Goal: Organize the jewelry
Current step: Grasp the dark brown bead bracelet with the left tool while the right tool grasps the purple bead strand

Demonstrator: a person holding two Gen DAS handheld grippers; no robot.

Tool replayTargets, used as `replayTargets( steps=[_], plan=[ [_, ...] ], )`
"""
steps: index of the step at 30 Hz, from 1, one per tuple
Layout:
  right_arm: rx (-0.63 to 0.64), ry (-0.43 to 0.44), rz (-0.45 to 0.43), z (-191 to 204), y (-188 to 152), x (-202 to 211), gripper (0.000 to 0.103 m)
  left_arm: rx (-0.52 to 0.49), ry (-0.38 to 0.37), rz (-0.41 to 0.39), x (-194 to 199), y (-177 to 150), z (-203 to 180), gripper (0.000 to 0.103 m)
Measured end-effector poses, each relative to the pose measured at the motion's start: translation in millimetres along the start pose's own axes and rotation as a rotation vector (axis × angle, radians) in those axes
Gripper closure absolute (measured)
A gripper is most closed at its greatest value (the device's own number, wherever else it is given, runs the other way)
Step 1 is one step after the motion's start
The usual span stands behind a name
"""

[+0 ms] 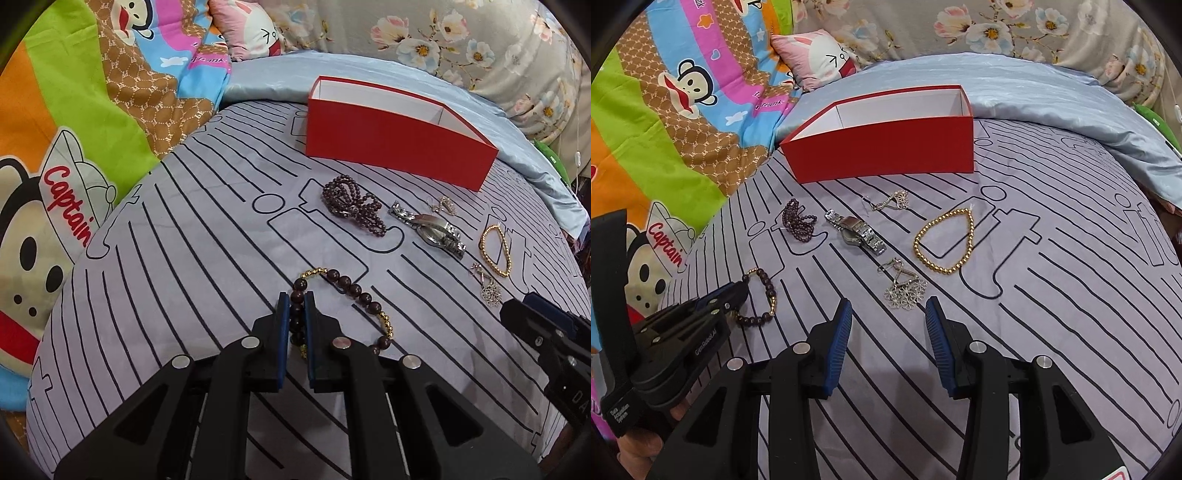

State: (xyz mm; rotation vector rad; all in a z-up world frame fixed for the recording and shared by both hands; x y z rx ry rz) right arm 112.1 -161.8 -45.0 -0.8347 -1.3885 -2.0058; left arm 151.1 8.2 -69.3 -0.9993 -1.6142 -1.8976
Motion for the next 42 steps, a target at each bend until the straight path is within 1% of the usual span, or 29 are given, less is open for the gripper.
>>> replayTargets(
  steps=[6, 10, 16, 22, 30, 31, 32, 34, 35, 42],
  plan=[
    [0.03, 0.039, 0.004, 21, 10, -11, 0.062, 0.005, 0.033, 0.008, -2, 1, 16, 0.095],
    [0.064, 0.077, 0.016, 46, 16, -26, 0.067, 0.004, 0.06, 0.013, -7, 6, 30, 0.095],
    [0.125, 0.119, 0.038, 84, 25, -52, 0.068, 0.02, 0.072, 0.014, -17, 16, 48, 0.095],
    [0.172, 0.127, 0.055, 108, 35, -74, 0.068, 0.02, 0.066, 0.013, -23, 21, 52, 0.095],
    [0.191, 0.115, 0.057, 117, 46, -91, 0.068, 0.028, 0.057, 0.01, -24, 21, 53, 0.095],
    [0.192, 0.112, 0.062, 116, 47, -93, 0.073, 0.028, 0.055, 0.009, -24, 21, 53, 0.095],
    [0.191, 0.109, 0.066, 116, 47, -94, 0.084, 0.029, 0.054, 0.009, -24, 21, 53, 0.095],
    [0.181, 0.12, 0.084, 114, 45, -95, 0.096, 0.03, 0.054, 0.008, -24, 21, 53, 0.095],
    [0.174, 0.123, 0.091, 112, 43, -94, 0.099, 0.03, 0.054, 0.008, -24, 21, 53, 0.095],
    [0.142, 0.127, 0.09, 103, 34, -81, 0.099, 0.027, 0.058, 0.009, -24, 21, 52, 0.095]
  ],
)
Point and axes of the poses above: each gripper's, at about its wrist camera, not at the fingertips, and x roughly against the way its jaws point, z to its left, y to its top, the point moved 8 cm from there along -x, roughly the way its jaws point, and after that the axes turned 9 degrees about -x, right-handed, at the moved point
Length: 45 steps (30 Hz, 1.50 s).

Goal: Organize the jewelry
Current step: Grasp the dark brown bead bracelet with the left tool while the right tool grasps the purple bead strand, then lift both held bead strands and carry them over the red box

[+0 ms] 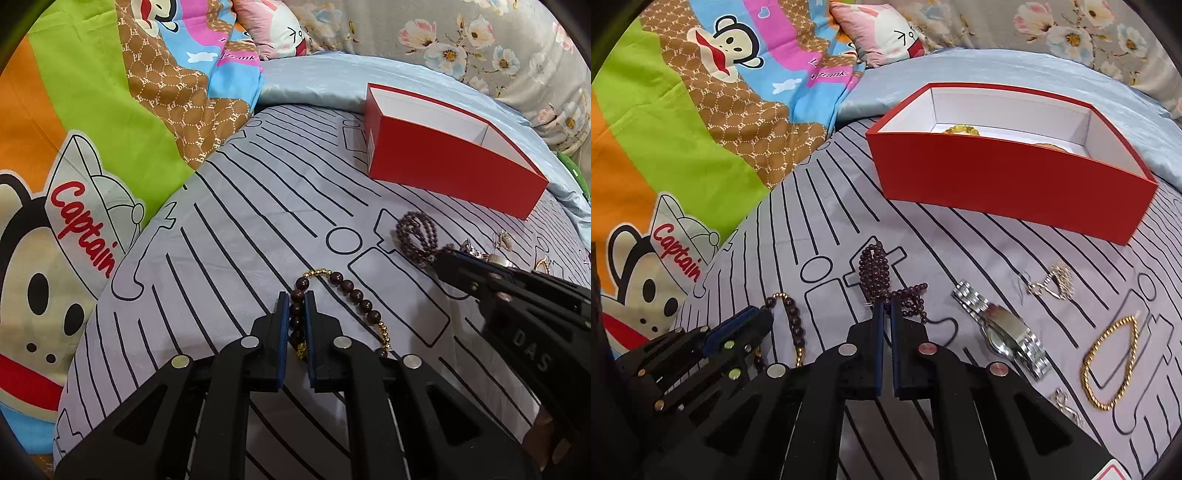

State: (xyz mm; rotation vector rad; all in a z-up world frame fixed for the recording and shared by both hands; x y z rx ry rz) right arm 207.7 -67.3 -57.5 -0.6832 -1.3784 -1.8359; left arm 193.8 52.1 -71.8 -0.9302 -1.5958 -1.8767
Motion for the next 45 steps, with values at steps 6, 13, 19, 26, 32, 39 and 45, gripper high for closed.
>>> replayTargets(
  steps=[6, 13, 19, 26, 32, 39, 45],
  plan=[
    [-0.018, -0.007, -0.019, -10, -13, 24, 0.099, -0.004, 0.005, 0.001, 0, 1, 0, 0.095],
    [-0.084, -0.016, -0.019, -35, -34, 49, 0.1, -0.017, 0.028, 0.006, 0, 1, -1, 0.095],
    [-0.098, -0.019, -0.02, -45, -48, 64, 0.1, -0.018, 0.035, 0.008, 3, -2, -6, 0.095],
    [-0.121, -0.013, -0.02, -51, -60, 77, 0.1, -0.024, 0.016, 0.009, 12, -8, -17, 0.096],
    [-0.127, -0.014, -0.037, -56, -63, 92, 0.1, -0.028, -0.023, -0.004, 30, -8, -29, 0.096],
    [-0.153, 0.002, -0.076, -59, -59, 114, 0.099, -0.042, -0.069, -0.04, 59, 0, -47, 0.096],
    [-0.158, 0.003, -0.109, -61, -55, 131, 0.1, -0.056, -0.096, -0.069, 79, 9, -59, 0.096]
  ],
)
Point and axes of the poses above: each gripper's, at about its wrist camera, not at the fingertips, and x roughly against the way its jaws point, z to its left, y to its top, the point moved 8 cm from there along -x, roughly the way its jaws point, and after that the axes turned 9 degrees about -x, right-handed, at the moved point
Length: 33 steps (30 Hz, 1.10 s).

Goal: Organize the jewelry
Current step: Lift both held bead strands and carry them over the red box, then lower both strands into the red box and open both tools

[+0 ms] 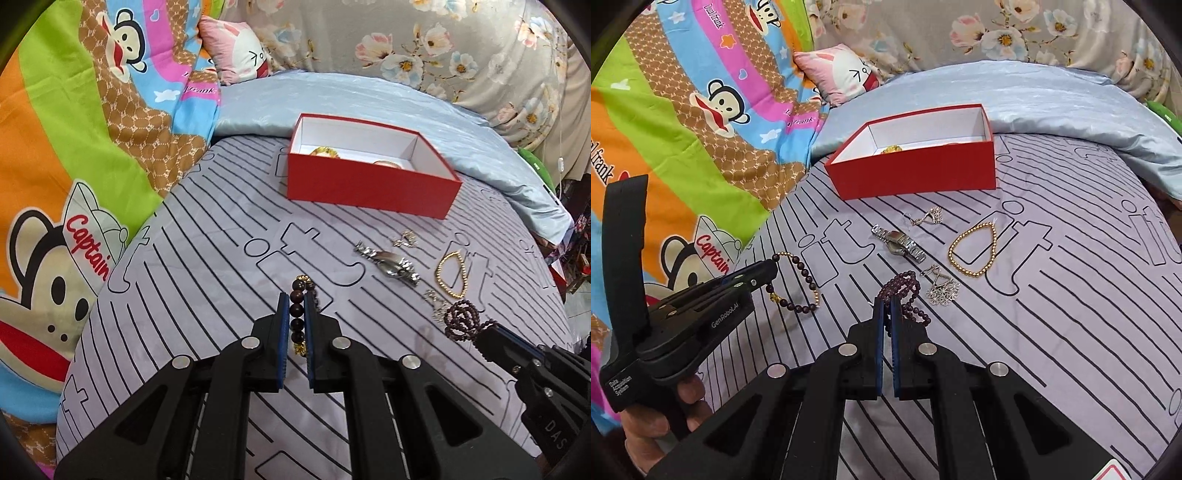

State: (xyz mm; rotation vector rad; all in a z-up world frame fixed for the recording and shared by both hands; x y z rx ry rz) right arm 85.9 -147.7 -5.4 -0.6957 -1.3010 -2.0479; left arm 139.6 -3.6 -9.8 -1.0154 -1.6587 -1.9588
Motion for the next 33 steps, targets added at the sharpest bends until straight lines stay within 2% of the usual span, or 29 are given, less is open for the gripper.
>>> replayTargets(
  steps=[8, 15, 22, 33],
  plan=[
    [-0.021, 0.003, -0.029, -6, 7, 14, 0.1, 0.018, -0.038, -0.023, 15, 13, -5, 0.095],
    [-0.021, -0.004, -0.054, -12, 26, 17, 0.099, -0.003, -0.034, -0.041, 19, 34, -10, 0.095],
    [-0.042, 0.01, -0.083, -19, 62, 11, 0.099, -0.033, -0.042, -0.067, 13, 67, -22, 0.095],
    [0.002, -0.022, -0.126, -19, 131, -17, 0.099, -0.051, -0.05, -0.102, -17, 128, -32, 0.095]
  ],
)
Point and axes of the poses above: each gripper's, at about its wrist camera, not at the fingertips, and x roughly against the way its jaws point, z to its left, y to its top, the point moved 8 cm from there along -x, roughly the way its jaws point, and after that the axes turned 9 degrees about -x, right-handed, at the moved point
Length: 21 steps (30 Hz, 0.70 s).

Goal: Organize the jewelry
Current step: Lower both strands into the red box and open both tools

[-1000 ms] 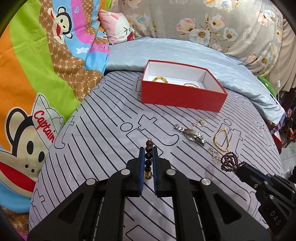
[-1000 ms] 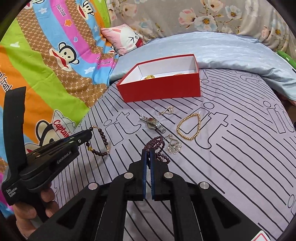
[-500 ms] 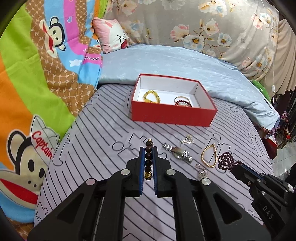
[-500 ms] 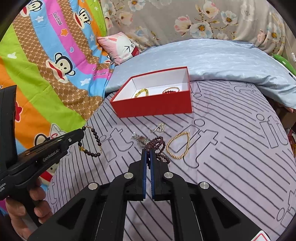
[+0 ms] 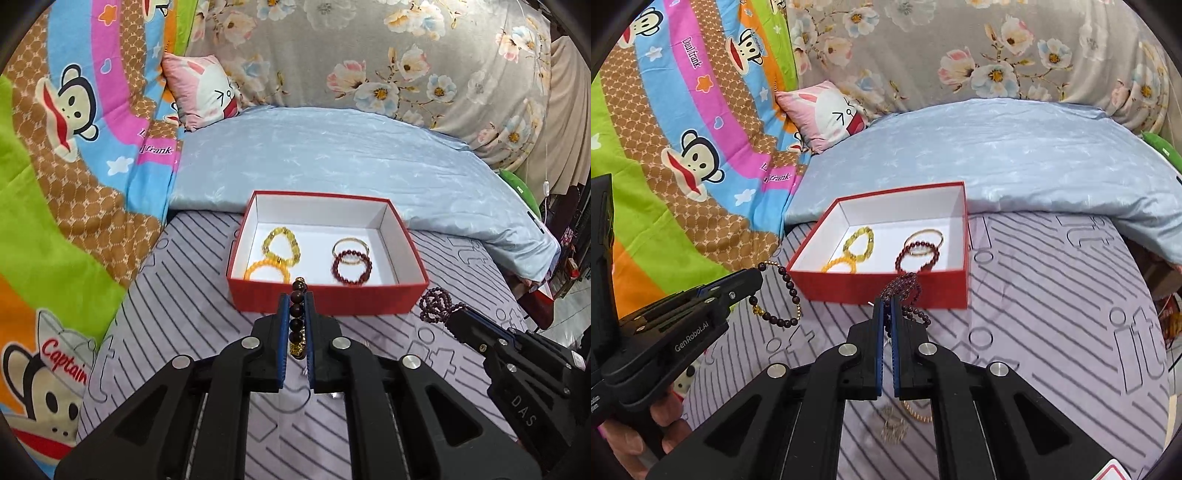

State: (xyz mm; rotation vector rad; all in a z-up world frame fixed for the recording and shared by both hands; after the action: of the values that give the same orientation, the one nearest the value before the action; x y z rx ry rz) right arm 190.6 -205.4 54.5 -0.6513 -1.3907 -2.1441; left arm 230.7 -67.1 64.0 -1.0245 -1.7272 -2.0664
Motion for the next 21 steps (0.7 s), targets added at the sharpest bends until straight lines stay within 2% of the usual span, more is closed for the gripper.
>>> replayTargets(
  steps=[14, 21],
  plan=[
    [0.005, -0.017, -0.009, -3, 64, -66, 0.099, -0.022, 0.023, 0.0, -69, 62, 0, 0.095],
    [-0.014, -0.029, 0.011, -12, 74, -96, 0.099, -0.021, 0.034, 0.022, -102, 71, 6, 0.095]
  ],
)
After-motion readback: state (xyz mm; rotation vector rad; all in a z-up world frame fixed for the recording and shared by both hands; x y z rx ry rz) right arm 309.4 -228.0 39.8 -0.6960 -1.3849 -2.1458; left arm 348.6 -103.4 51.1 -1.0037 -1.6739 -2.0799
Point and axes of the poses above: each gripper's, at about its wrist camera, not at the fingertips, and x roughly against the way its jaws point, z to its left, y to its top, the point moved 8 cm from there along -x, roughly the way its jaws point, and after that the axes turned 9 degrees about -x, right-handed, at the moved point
